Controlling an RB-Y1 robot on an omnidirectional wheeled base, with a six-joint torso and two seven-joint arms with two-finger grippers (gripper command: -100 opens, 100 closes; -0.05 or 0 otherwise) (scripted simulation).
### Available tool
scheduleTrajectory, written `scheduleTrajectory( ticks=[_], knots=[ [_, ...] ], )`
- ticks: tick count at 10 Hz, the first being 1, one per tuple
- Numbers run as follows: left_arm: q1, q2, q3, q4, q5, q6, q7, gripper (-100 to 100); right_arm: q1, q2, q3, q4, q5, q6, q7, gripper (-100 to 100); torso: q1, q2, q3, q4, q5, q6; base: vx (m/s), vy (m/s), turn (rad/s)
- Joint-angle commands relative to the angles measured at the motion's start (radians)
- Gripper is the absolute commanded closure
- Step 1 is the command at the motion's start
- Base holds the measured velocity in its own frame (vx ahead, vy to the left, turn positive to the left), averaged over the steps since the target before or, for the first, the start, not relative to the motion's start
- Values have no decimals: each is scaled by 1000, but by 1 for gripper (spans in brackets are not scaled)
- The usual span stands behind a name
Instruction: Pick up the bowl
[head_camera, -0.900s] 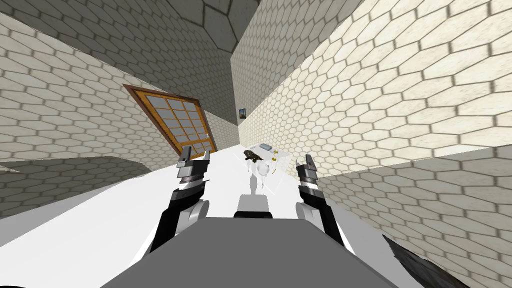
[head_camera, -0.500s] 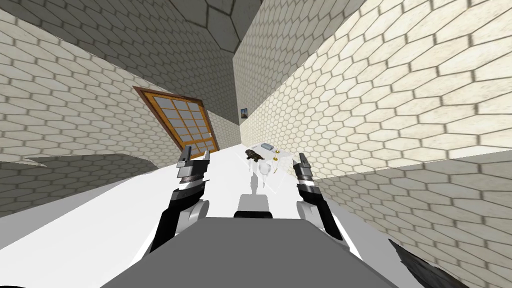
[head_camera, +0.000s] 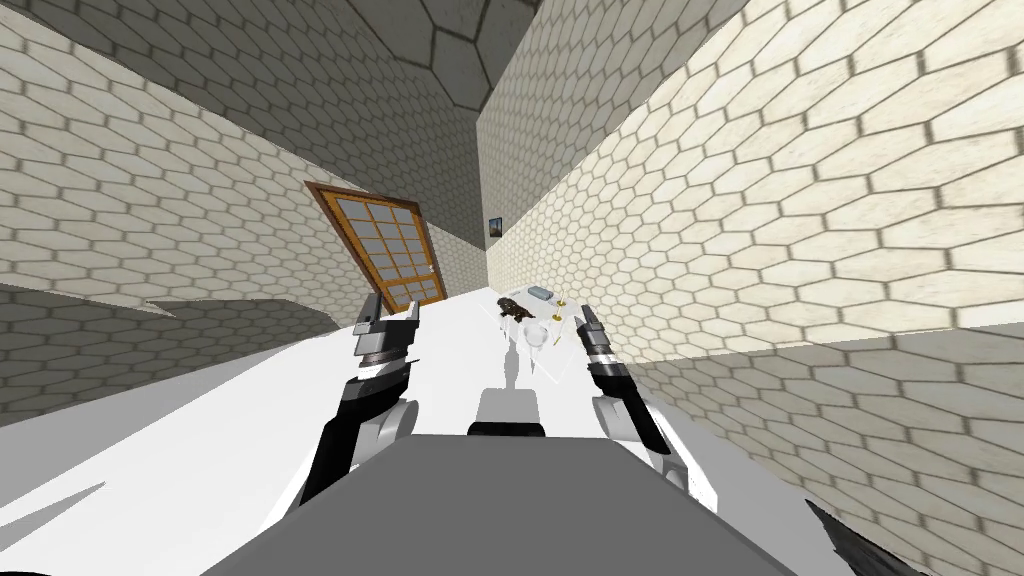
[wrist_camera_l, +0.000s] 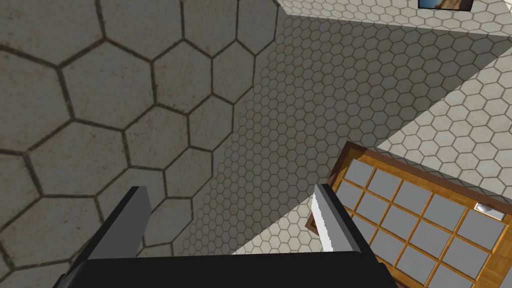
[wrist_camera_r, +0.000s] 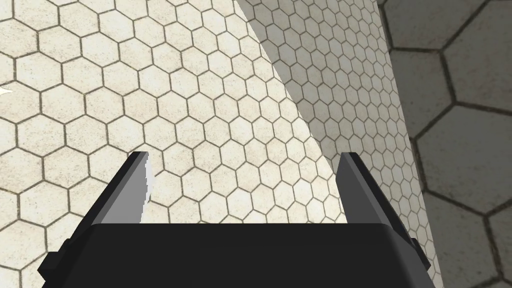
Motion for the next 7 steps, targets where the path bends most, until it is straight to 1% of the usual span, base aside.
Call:
scheduleTrajectory(
  ticks=[1,3,4,6,7],
  knots=[
    [0,0,0,0,0,0,0,0,-32,-50,17,30,46,27,-33,-100,0,0,0,0,0,0,-60,68,170],
    [0,0,0,0,0,0,0,0,-76,-108,43,80,109,60,-79,-100,3,1,1,0,1,0,-71,93,172],
    [0,0,0,0,0,0,0,0,-76,-120,43,80,115,60,-79,-100,3,1,1,0,1,0,-49,59,60],
    [0,0,0,0,0,0,0,0,-120,-184,72,138,184,94,-127,-100,1,0,0,0,0,0,-45,71,182],
    [0,0,0,0,0,0,0,0,-120,-192,72,138,193,94,-127,-100,2,0,0,0,1,0,-31,72,48]
  ],
)
